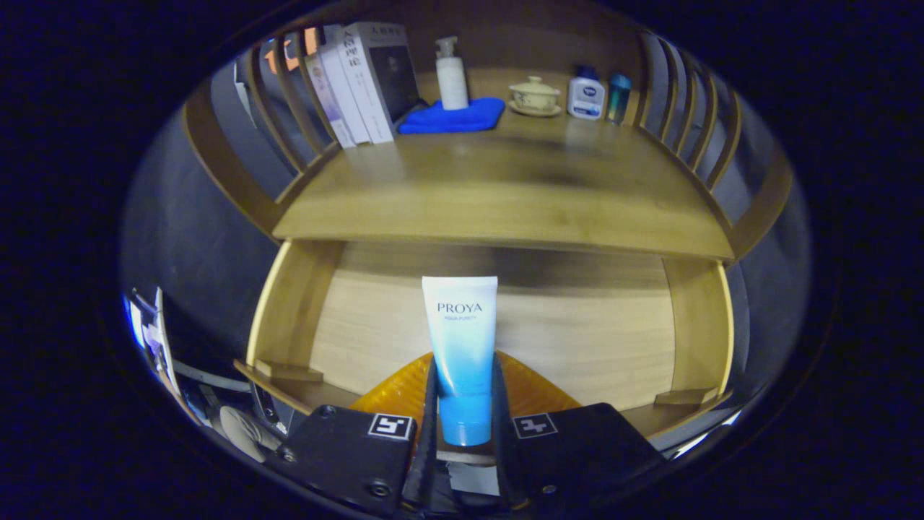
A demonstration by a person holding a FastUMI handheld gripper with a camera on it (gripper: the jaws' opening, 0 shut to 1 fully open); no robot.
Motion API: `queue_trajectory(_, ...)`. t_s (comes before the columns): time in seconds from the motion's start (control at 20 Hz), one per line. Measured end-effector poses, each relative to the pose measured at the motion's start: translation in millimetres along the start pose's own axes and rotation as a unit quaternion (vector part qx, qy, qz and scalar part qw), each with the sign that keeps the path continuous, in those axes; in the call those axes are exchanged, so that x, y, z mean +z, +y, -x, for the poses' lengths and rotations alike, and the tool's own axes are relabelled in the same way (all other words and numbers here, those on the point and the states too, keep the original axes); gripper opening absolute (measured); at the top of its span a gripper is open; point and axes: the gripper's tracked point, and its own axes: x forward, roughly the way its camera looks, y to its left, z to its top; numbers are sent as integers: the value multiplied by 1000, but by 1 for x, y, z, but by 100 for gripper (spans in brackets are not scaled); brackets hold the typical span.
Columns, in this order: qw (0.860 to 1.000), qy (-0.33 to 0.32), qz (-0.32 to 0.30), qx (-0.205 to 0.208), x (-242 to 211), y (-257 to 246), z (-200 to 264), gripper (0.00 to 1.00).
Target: Pull open the drawer, take out the items inside it, and place them on the countertop above the cabinet.
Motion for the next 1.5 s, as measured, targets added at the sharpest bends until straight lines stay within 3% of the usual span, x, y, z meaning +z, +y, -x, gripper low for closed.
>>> queue_trajectory(0.3, 999, -36, -13, -17, 66, -5, 25, 37)
queue_trajectory(0.75, 995, -18, -74, -65, 155, -53, -27, 37)
queue_trajectory(1.1, 993, 16, -85, -83, 160, -70, -62, 37)
queue_trajectory(1.5, 993, 2, -77, -89, 161, -72, -59, 51)
